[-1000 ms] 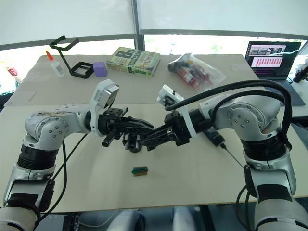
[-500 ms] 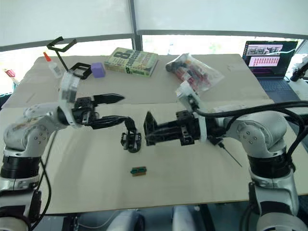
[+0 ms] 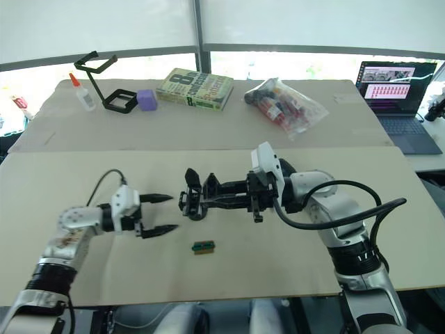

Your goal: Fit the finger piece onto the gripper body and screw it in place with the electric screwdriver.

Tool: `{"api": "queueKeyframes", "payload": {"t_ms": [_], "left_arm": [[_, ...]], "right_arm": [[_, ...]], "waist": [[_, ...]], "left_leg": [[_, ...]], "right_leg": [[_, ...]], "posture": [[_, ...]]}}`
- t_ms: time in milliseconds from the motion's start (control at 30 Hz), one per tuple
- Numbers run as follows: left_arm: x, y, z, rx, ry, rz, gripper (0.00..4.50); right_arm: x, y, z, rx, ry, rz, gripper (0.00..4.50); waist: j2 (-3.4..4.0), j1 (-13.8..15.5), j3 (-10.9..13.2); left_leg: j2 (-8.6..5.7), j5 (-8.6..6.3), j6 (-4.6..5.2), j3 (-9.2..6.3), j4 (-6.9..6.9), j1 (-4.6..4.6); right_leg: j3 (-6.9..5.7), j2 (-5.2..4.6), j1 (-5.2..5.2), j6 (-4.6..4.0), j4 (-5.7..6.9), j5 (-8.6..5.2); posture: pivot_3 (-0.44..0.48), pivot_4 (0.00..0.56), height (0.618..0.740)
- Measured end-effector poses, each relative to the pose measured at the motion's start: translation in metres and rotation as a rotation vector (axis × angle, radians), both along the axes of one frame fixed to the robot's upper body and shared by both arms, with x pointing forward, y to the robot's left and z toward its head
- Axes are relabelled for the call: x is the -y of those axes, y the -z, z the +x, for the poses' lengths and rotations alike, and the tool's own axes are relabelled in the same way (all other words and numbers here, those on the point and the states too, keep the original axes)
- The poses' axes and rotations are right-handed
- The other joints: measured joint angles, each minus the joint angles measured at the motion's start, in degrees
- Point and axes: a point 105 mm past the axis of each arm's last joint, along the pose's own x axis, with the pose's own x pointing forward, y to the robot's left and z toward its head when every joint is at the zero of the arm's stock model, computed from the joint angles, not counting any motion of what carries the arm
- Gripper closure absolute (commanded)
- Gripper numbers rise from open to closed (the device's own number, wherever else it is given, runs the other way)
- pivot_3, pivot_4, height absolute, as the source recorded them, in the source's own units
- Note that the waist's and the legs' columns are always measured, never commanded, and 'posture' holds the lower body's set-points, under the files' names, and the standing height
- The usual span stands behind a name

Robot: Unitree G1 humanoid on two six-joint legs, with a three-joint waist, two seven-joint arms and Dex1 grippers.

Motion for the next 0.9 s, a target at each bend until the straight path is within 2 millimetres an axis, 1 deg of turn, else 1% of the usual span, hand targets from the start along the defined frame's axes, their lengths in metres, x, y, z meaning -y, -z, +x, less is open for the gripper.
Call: {"api": "queueKeyframes", "payload": {"t_ms": [100,267,400,500,600,633,700,767,900], "left_arm": [[0.015,0.002,0.001,-0.012,0.05,-0.025,0.0],[0.028,0.002,0.009,0.014,0.084,-0.037,0.0],[0.031,0.001,0.019,0.025,0.078,-0.037,0.0],[0.031,0.001,0.021,0.024,0.086,-0.033,0.0],[0.03,0.002,0.021,0.009,0.098,-0.03,0.81],[0.03,0.002,0.022,0.003,0.101,-0.031,1.38],[0.03,0.002,0.022,-0.007,0.105,-0.037,2.22],[0.03,0.003,0.021,-0.01,0.112,-0.037,2.21],[0.034,0.004,0.021,-0.002,0.116,-0.04,2.21]], "right_arm": [[0.0,0.003,-0.006,-0.025,-0.031,-0.015,4.12],[0.001,0.007,-0.008,-0.045,-0.046,-0.047,4.12],[0.002,0.008,-0.01,-0.051,-0.046,-0.049,4.12],[0.004,0.015,-0.013,-0.072,-0.046,-0.051,4.12],[0.005,0.018,-0.015,-0.082,-0.043,-0.054,4.12],[0.005,0.018,-0.015,-0.08,-0.043,-0.053,4.12],[0.004,0.017,-0.013,-0.064,-0.033,-0.049,4.12],[0.002,0.017,-0.01,-0.048,-0.016,-0.033,4.12],[-0.007,0.02,0.003,-0.016,0.034,0.018,4.12]], "waist": [[0.0,0.0,0.0],[0.02,0.1,0.0],[0.03,0.5,0.0],[0.04,0.4,0.0],[0.07,0.3,0.0],[0.07,0.3,0.0],[0.08,0.3,0.0],[0.08,0.3,-0.1],[0.13,0.4,-0.1]], "left_leg": [[0.04,0.01,-0.02,0.0,0.01,0.06],[0.02,0.01,-0.01,-0.03,0.01,0.12],[0.01,0.0,0.01,-0.08,0.12,0.12],[0.02,-0.01,0.02,-0.08,0.13,0.11],[0.02,-0.01,0.03,-0.07,0.16,0.12],[0.03,-0.01,0.03,-0.08,0.17,0.15],[0.03,-0.02,0.04,-0.07,0.17,0.2],[0.03,-0.02,0.04,-0.08,0.16,0.24],[0.0,-0.03,0.05,-0.07,0.16,0.28]], "right_leg": [[-0.01,0.01,0.05,-0.04,0.0,0.02],[-0.01,0.0,0.13,-0.04,-0.01,0.02],[-0.05,-0.01,0.2,-0.03,-0.02,0.03],[-0.07,-0.01,0.2,-0.03,0.0,0.03],[-0.06,-0.01,0.2,-0.03,-0.02,0.03],[-0.07,0.0,0.22,-0.03,-0.03,0.03],[-0.06,0.0,0.26,-0.03,-0.04,0.03],[-0.06,0.0,0.29,-0.03,-0.03,0.03],[-0.06,-0.01,0.34,-0.03,-0.02,0.03]], "posture": [[0.0,0.15,0.74],[0.0,0.15,0.74],[0.0,0.15,0.74],[0.0,0.15,0.74],[0.0,0.15,0.74],[0.0,0.15,0.74],[0.0,0.15,0.74],[0.0,0.15,0.74],[0.0,0.15,0.74]]}}
